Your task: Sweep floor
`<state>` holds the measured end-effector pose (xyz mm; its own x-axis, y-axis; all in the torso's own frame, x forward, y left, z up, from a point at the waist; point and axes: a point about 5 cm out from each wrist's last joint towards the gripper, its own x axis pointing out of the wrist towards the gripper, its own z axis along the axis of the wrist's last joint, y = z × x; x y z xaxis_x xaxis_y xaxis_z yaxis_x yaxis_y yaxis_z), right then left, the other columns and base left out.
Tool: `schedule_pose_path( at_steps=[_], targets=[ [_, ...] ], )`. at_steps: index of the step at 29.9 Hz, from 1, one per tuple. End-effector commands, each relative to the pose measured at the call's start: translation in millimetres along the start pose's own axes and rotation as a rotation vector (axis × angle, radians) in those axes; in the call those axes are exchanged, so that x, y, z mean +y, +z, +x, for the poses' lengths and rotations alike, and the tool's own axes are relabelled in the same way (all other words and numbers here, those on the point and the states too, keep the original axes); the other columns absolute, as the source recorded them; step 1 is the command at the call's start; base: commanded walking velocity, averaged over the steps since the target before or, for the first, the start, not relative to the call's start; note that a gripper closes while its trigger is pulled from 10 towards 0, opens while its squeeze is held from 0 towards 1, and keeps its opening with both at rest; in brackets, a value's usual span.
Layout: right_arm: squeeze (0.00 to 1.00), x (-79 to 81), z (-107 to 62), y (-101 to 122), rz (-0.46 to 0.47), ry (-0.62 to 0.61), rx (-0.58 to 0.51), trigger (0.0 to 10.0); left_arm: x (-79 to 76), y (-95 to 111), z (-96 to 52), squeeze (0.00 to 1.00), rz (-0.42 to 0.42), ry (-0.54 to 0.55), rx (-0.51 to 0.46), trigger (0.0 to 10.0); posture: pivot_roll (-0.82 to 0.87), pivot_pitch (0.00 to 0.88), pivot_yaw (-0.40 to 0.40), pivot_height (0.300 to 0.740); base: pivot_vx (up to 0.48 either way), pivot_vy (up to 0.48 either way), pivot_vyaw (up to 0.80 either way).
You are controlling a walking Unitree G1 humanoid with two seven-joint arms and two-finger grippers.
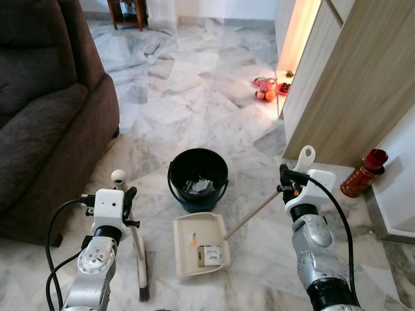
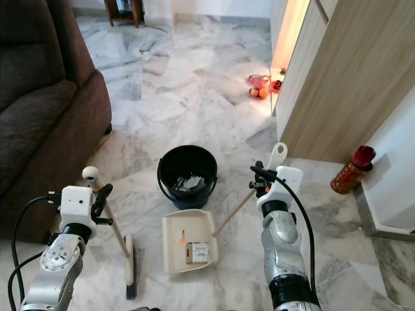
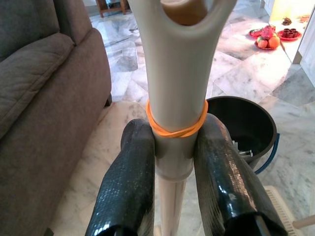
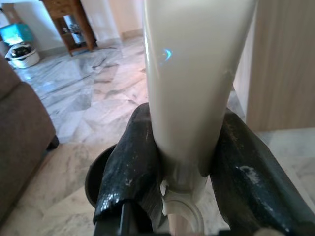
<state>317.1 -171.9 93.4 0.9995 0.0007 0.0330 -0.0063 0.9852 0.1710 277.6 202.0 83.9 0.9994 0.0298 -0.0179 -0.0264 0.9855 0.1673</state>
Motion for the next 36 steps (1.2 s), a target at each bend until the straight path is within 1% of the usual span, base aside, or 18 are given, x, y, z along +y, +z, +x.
schedule_pose_path(
  at_steps=[1,5,6,9,11,13,14,18,21,22,24,25,26,29,33,36],
  targets=[
    [0.00,7.0,0.2,18.9,0.009,0.034,-0.068,10.0,0.4,-3.2,-0.4,0.00,-0.003,-0.006,0.021,10.0,0.13,0.165,0.002,0.740,0.000,0.000,0.00],
    [0.00,7.8,-5.3,27.5,0.003,0.053,-0.088,10.0,-0.4,-3.7,-0.3,0.00,-0.004,-0.008,0.023,10.0,0.13,0.162,0.002,0.740,0.000,0.000,0.00],
    [0.00,6.5,-9.3,31.4,-0.009,0.062,-0.093,10.0,-0.8,-3.9,-0.2,0.00,-0.006,-0.009,0.022,10.0,0.13,0.156,-0.001,0.740,0.000,0.000,0.00],
    [0.00,5.5,-11.5,33.2,-0.016,0.064,-0.093,10.0,-1.1,-4.0,-0.1,0.00,-0.007,-0.009,0.022,10.0,0.13,0.151,-0.002,0.740,0.000,0.000,0.00],
    [0.00,3.2,-17.5,39.0,-0.027,0.067,-0.100,10.0,-2.2,-4.2,0.6,0.00,-0.010,-0.011,0.022,10.0,0.12,0.145,-0.002,0.740,0.000,0.000,0.00],
    [0.00,3.2,-17.5,39.0,-0.027,0.067,-0.100,10.0,-2.2,-4.2,0.6,0.00,-0.010,-0.011,0.022,10.0,0.12,0.145,-0.002,0.740,0.000,0.000,0.00],
    [0.00,5.3,-23.6,44.5,-0.026,0.073,-0.105,10.0,-3.1,-4.0,1.4,0.00,-0.012,-0.015,0.021,10.0,0.12,0.137,0.000,0.740,0.000,0.000,0.00],
    [0.00,12.5,-37.0,58.0,-0.019,0.097,-0.089,10.0,-3.6,-3.3,3.1,0.00,-0.013,-0.021,0.018,10.0,0.12,0.129,0.004,0.740,0.000,0.000,0.00],
    [0.00,15.4,-41.9,68.4,-0.021,0.108,-0.107,10.0,-2.9,-2.9,4.2,0.00,-0.010,-0.023,0.017,10.0,0.12,0.122,0.005,0.740,0.000,0.000,0.00],
    [0.00,15.4,-41.9,68.4,-0.021,0.108,-0.107,10.0,-2.9,-2.9,4.2,0.00,-0.010,-0.023,0.017,10.0,0.12,0.122,0.005,0.740,0.000,0.000,0.00],
    [0.00,18.6,-44.9,80.7,-0.012,0.114,-0.139,10.0,-2.5,-2.6,5.1,0.00,-0.011,-0.024,0.016,10.0,0.12,0.119,0.007,0.740,0.000,0.000,0.00],
    [0.00,18.6,-44.9,80.7,-0.012,0.114,-0.139,10.0,-2.5,-2.6,5.1,0.00,-0.011,-0.024,0.016,10.0,0.12,0.119,0.007,0.740,0.000,0.000,0.00],
    [0.00,22.3,-46.8,89.3,-0.004,0.118,-0.154,10.0,-3.3,-3.0,5.8,0.00,-0.011,-0.028,0.017,10.0,0.11,0.119,0.011,0.740,0.000,0.000,0.00],
    [0.00,30.7,-48.3,100.9,0.010,0.131,-0.186,10.0,-5.5,-3.9,6.5,0.00,-0.013,-0.036,0.020,10.0,0.11,0.120,0.013,0.740,0.000,0.000,0.00],
    [0.00,34.3,-48.7,105.5,0.017,0.138,-0.183,10.0,-6.0,-4.1,7.0,0.00,-0.015,-0.042,0.021,10.0,0.11,0.124,0.013,0.740,0.000,0.000,0.00],
    [0.00,36.6,-48.7,111.9,0.029,0.142,-0.201,10.0,-5.7,-4.1,7.2,0.00,-0.015,-0.042,0.022,10.0,0.11,0.126,0.013,0.740,0.000,0.000,0.00]
  ],
)
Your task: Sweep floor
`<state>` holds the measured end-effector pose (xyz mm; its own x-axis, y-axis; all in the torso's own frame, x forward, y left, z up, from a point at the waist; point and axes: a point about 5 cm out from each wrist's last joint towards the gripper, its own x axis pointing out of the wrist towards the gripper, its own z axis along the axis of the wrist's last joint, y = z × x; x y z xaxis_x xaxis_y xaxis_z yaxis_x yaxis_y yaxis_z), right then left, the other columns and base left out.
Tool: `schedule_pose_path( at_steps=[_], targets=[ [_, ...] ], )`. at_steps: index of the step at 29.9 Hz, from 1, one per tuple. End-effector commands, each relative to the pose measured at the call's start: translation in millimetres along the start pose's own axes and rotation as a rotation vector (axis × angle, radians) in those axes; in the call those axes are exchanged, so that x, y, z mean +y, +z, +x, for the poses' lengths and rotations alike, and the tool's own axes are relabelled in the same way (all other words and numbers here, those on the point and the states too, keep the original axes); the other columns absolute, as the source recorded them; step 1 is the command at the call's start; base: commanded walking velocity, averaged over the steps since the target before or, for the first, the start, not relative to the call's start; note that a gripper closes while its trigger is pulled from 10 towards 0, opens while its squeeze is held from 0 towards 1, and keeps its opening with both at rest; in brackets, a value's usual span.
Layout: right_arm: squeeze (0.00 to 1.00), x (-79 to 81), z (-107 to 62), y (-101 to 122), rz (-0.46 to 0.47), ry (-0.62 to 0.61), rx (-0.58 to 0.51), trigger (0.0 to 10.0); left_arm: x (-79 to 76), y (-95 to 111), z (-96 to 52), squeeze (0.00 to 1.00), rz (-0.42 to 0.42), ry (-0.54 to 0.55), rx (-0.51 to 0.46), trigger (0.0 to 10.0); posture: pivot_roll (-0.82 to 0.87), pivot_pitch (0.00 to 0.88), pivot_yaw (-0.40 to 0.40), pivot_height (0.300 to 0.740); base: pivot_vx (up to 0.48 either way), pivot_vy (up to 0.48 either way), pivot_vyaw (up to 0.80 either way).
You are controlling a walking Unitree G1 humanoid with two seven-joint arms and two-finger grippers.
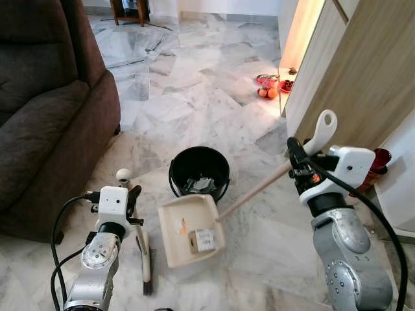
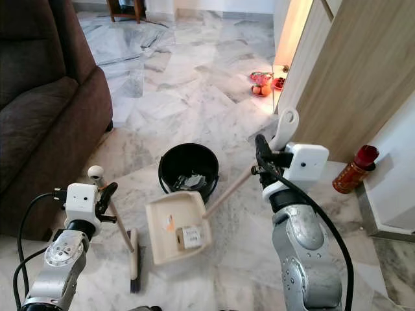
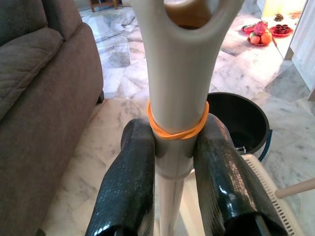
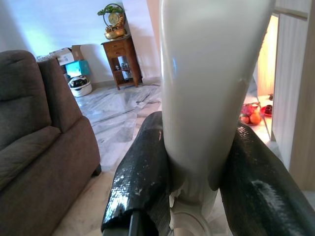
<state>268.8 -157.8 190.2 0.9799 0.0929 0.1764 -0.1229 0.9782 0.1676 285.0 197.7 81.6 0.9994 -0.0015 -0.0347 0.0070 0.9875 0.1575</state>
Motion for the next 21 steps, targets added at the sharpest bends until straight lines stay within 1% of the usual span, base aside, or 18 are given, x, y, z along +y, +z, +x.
schedule_pose_path(
  at_steps=[1,2,3,8,9,10,12,18,21],
  targets=[
    [0.00,7.4,-0.1,20.7,0.019,0.029,-0.084,10.0,-0.6,-2.8,-0.1,0.00,-0.007,-0.008,0.011,10.0,0.11,0.128,0.014,0.740,0.000,0.000,0.00],
    [0.00,8.3,0.3,22.9,0.020,0.033,-0.089,10.0,-0.3,-2.8,0.0,0.00,-0.007,-0.007,0.011,10.0,0.11,0.128,0.014,0.740,0.000,0.000,0.00],
    [0.00,11.4,1.3,30.6,0.023,0.043,-0.108,10.0,0.2,-3.2,0.0,0.00,-0.007,-0.007,0.012,10.0,0.11,0.131,0.013,0.740,0.000,0.000,0.00],
    [0.00,14.1,1.7,38.7,0.018,0.053,-0.123,10.0,-2.3,-5.6,-1.1,0.00,-0.015,-0.020,0.019,10.0,0.11,0.135,0.014,0.740,0.000,0.000,0.00],
    [0.00,15.6,2.7,45.9,0.017,0.058,-0.144,10.0,-2.6,-6.0,-1.3,0.00,-0.018,-0.021,0.020,10.0,0.11,0.137,0.013,0.740,0.000,0.000,0.00],
    [0.00,15.6,2.7,45.9,0.017,0.058,-0.144,10.0,-2.6,-6.0,-1.3,0.00,-0.018,-0.021,0.020,10.0,0.11,0.137,0.013,0.740,0.000,0.000,0.00],
    [0.00,17.0,4.7,56.0,0.023,0.058,-0.177,10.0,-2.0,-6.6,-2.1,0.00,-0.018,-0.021,0.021,10.0,0.11,0.140,0.012,0.740,0.000,0.000,0.00],
    [0.00,17.2,8.7,67.0,0.020,0.031,-0.236,10.0,-1.7,-7.4,-2.3,0.00,-0.021,-0.018,0.022,10.0,0.11,0.142,0.012,0.740,0.000,0.000,0.00],
    [0.00,18.6,12.0,67.8,0.019,0.017,-0.254,10.0,-2.3,-7.1,-2.3,0.00,-0.024,-0.017,0.018,10.0,0.11,0.138,0.011,0.740,0.000,0.000,0.00]
  ],
)
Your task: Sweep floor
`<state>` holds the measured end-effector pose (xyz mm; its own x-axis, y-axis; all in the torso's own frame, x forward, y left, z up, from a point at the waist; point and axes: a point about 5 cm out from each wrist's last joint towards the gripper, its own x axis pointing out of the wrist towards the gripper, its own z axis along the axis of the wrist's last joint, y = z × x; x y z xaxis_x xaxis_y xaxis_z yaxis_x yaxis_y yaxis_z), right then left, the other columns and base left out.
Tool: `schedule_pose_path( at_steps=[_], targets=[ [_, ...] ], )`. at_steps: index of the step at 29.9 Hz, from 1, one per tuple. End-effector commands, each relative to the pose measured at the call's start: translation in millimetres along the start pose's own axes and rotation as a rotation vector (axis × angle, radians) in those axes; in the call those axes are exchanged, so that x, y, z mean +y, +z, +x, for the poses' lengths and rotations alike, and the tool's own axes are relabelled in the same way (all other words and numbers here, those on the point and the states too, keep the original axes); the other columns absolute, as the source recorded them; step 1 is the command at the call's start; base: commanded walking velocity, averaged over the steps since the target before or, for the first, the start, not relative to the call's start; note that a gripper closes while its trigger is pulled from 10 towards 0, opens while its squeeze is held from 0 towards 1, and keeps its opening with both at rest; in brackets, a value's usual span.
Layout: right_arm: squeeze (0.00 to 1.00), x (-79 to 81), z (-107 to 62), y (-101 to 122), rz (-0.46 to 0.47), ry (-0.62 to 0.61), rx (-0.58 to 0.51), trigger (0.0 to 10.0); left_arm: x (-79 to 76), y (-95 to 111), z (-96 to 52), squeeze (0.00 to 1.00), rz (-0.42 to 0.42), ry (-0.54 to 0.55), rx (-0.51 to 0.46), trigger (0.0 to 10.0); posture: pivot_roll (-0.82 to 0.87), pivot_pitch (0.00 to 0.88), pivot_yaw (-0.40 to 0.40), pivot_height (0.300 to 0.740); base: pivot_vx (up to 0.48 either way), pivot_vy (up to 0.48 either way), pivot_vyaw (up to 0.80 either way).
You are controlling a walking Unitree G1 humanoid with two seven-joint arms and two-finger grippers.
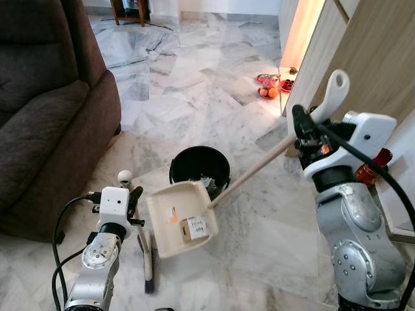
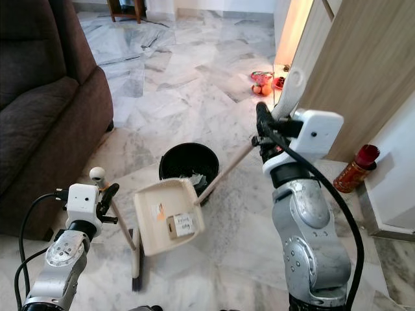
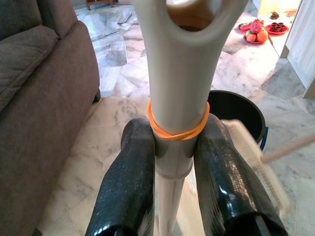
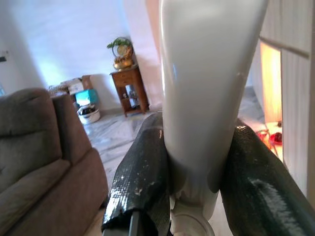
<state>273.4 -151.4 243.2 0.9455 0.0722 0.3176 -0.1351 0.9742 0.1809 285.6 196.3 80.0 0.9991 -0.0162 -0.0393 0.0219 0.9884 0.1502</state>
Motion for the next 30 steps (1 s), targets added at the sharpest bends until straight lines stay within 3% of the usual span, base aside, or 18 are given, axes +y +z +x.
schedule_pose_path(
  at_steps=[1,19,30],
  targets=[
    [0.00,4.8,1.2,18.0,0.002,0.005,-0.110,10.0,-0.8,-5.6,-2.9,0.00,-0.018,-0.002,0.014,10.0,0.11,0.138,0.011,0.740,0.000,0.000,0.00],
    [0.00,13.3,7.1,2.1,0.060,-0.010,-0.110,10.0,-0.4,-3.5,-4.2,0.00,-0.016,0.015,-0.009,10.0,0.13,0.112,0.010,0.740,0.000,0.000,0.00],
    [0.00,18.8,7.3,0.9,0.051,0.023,-0.120,10.0,-0.8,-1.0,-1.8,0.00,-0.015,0.015,-0.020,10.0,0.13,0.113,0.011,0.740,0.252,0.000,0.00]
  ],
)
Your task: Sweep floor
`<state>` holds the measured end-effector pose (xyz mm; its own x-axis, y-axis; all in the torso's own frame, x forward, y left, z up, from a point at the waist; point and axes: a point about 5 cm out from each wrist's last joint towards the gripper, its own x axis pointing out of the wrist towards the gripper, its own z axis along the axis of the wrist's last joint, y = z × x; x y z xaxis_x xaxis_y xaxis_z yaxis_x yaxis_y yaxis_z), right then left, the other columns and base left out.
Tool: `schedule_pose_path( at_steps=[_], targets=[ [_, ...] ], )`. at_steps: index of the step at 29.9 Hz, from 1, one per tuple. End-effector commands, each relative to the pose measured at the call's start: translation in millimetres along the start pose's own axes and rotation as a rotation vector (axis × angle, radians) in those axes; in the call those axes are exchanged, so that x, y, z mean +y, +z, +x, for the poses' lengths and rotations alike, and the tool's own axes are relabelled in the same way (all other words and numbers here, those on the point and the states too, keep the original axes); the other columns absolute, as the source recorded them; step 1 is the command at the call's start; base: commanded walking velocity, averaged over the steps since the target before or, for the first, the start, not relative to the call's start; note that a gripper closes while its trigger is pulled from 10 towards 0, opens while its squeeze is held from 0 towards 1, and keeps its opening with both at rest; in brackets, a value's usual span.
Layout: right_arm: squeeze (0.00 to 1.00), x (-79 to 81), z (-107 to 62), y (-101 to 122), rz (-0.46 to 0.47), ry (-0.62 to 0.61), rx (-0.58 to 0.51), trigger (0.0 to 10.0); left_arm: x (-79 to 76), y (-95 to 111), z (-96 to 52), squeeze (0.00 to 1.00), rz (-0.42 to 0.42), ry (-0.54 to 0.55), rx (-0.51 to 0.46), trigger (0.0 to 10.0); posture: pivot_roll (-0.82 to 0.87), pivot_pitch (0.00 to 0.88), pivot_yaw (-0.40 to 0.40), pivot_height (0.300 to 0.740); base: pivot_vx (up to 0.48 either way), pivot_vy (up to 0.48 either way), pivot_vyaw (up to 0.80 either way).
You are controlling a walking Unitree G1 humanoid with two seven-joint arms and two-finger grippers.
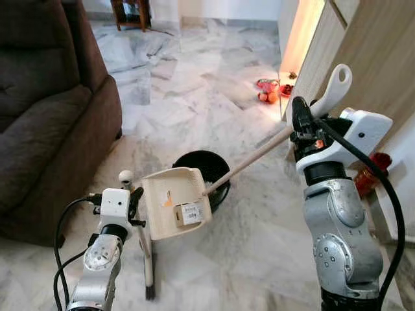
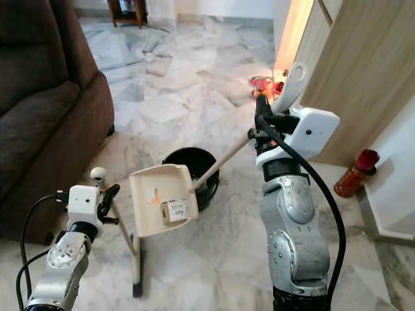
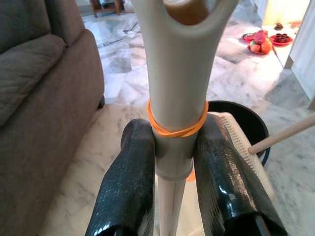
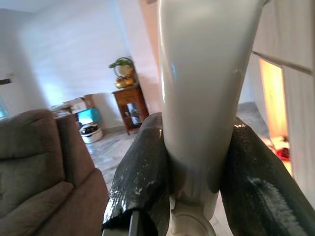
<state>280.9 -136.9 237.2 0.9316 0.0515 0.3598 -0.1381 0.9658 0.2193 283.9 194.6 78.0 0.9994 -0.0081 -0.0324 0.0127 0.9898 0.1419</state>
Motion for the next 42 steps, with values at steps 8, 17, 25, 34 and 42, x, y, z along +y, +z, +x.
schedule_pose_path(
  at_steps=[8,17,25,34,42],
  targets=[
    [0.00,5.4,0.3,6.8,0.026,0.011,-0.061,10.0,3.0,0.6,-0.4,0.00,-0.004,0.015,-0.014,10.0,0.13,0.121,0.010,0.740,0.281,0.000,0.00],
    [0.00,6.5,0.6,5.2,0.030,0.010,-0.059,10.0,1.4,1.3,0.6,0.00,0.005,0.007,-0.019,10.0,0.13,0.122,0.007,0.740,0.283,0.000,0.00],
    [0.00,4.7,1.6,7.8,0.026,0.004,-0.073,10.0,2.0,1.5,1.0,0.00,0.002,0.012,-0.021,10.0,0.13,0.123,0.004,0.740,0.283,0.000,0.00],
    [0.00,8.6,7.5,30.5,0.042,0.008,-0.189,10.0,3.4,2.7,1.3,0.00,0.001,0.018,-0.028,10.0,0.13,0.121,0.002,0.740,0.285,0.000,0.00],
    [0.00,7.7,8.8,29.8,0.039,0.008,-0.190,10.0,2.3,3.0,2.6,0.00,-0.001,0.018,-0.031,10.0,0.13,0.116,0.000,0.740,0.283,0.000,0.00]
  ],
)
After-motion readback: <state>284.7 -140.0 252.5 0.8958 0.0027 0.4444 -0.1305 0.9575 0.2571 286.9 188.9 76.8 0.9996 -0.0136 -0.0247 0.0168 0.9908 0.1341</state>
